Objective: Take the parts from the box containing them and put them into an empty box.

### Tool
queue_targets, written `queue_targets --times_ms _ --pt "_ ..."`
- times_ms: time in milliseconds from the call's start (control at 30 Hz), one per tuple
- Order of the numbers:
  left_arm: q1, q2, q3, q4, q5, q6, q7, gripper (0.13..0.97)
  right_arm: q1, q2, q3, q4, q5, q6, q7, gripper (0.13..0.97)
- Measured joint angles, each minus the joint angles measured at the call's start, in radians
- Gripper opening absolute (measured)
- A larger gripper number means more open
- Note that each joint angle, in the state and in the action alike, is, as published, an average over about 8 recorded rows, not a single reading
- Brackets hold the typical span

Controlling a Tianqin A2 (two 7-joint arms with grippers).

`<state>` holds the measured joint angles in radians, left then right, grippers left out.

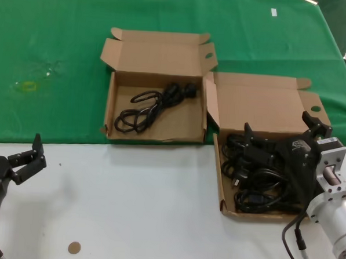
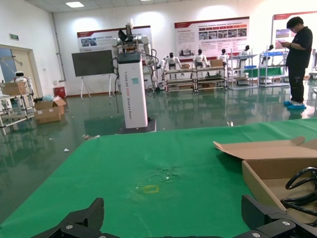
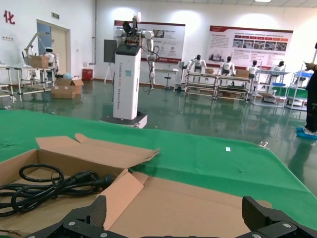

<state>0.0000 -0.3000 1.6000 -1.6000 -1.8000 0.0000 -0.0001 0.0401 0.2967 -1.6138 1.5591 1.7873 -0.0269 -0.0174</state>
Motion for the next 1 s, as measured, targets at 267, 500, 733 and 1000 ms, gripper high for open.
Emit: queue_targets --times_ms 267,500,733,1000 --pt "0.000 0.000 0.000 0.000 0.000 0.000 0.000 0.966 0.000 0.000 0.000 0.000 0.000 0.000 0.000 0.966" --pt "0.000 0.000 0.000 0.000 0.000 0.000 0.000 0.966 0.000 0.000 0.000 0.000 0.000 0.000 0.000 0.966" --pt "0.000 0.000 0.000 0.000 0.000 0.000 0.000 0.966 0.000 0.000 0.000 0.000 0.000 0.000 0.000 0.966" --pt "0.000 0.000 0.000 0.000 0.000 0.000 0.000 0.966 0.000 0.000 0.000 0.000 0.000 0.000 0.000 0.966"
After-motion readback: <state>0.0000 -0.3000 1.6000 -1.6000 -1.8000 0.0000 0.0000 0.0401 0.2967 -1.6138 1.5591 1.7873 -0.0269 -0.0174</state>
